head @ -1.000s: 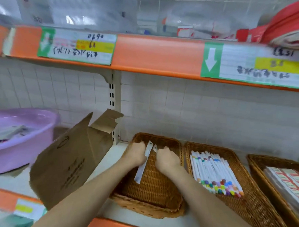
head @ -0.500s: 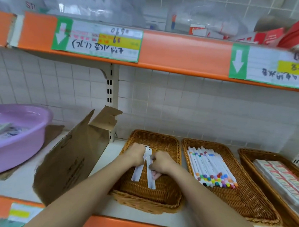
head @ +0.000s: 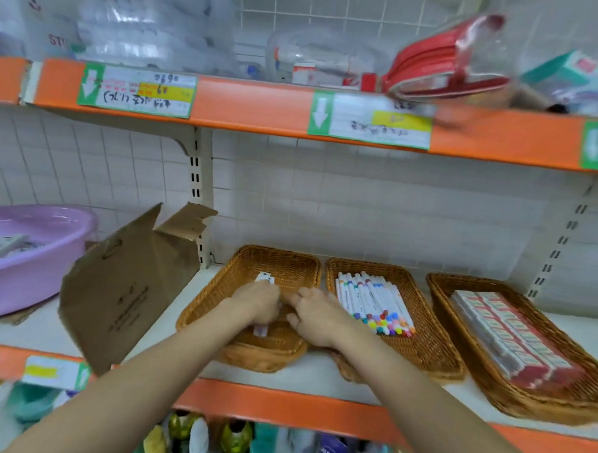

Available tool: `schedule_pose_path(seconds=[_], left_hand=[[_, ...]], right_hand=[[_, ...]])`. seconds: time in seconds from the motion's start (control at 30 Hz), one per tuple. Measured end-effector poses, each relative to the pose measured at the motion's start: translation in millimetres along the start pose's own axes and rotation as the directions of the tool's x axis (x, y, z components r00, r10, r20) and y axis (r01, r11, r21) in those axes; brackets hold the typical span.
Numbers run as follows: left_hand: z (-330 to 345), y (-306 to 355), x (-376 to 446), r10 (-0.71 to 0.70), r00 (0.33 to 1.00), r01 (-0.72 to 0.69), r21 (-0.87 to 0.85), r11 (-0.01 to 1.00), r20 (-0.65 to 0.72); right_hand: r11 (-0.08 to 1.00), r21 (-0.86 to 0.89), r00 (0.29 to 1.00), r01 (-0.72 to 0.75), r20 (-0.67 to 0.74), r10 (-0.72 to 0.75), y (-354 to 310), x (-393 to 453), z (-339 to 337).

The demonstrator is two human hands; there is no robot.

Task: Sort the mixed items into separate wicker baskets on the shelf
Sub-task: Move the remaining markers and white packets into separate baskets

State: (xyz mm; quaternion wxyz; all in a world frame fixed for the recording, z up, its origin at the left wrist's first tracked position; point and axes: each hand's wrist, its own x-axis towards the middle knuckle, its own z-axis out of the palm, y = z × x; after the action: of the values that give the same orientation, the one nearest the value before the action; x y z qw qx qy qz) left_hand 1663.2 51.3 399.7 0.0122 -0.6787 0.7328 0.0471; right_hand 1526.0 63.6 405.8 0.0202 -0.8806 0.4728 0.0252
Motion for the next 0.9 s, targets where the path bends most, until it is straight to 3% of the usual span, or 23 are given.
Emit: schedule_pose_path(seconds=[0.13,0.33,0.63,0.9], left_hand=[[6.4,52.1,-30.5,0.019,0.999,-0.020,-0.062,0.998,-0.026],[22.7,131.0,-71.3,0.059,0.995,-0.057,0.033,0.998,-0.078],[18.3,263.1,-99.7,0.172,0.981,-0.179,0.070,0.981,0.095],[21.5,351.2,-66.7,0.316,0.945,-0.321,0.053,0.946,0.087]], right_hand=[[0.993,0.115,0.999,-0.025,0.029,0.022,28.4,-65.7,0.8],[0.986,0.139,0.995,-0.096,0.039,0.091,76.6,-153.9,13.2],[0.953,0.098,0.958,-0.285,0.054,0.281,158.0,-267.4,16.7],[0.885,0.090,0.890,-0.457,0.043,0.455,237.5,-305.2,24.1]])
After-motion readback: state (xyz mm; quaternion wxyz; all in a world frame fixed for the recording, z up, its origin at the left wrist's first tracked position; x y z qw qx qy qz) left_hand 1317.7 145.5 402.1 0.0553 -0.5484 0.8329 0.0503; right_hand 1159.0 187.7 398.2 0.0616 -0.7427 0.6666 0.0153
